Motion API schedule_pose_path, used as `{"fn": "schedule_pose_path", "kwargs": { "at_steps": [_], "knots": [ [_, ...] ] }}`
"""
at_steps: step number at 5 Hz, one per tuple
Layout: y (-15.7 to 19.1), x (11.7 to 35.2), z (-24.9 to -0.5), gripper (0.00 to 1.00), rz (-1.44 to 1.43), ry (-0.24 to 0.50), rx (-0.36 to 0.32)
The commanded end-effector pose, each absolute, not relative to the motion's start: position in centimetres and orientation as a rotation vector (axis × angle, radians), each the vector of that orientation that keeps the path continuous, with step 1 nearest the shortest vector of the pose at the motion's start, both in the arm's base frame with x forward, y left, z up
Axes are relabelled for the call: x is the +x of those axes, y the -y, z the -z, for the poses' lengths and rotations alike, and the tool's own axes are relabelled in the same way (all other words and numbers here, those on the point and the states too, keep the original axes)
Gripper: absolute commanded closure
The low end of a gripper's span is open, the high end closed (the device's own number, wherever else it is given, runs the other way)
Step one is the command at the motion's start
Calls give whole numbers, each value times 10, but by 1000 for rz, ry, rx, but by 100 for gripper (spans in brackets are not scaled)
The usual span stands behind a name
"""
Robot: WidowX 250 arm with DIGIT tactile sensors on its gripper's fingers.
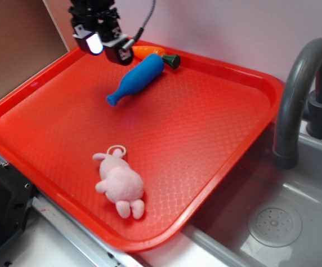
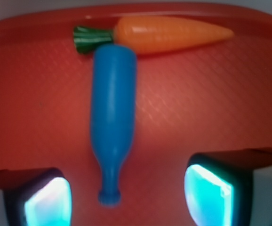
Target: Grab the blue bottle.
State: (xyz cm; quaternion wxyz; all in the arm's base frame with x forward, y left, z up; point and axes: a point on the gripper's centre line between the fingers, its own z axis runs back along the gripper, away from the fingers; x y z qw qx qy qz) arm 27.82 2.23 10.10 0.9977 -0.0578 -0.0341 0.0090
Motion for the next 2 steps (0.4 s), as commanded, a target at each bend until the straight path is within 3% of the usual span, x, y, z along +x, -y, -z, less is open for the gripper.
{"fn": "schedule_pose_path", "kwargs": {
  "at_steps": [1,2],
  "knots": [
    [-7,301,-100,0,48,103,-98],
    [-8,307,-85,0,46,67,-66]
  ]
}}
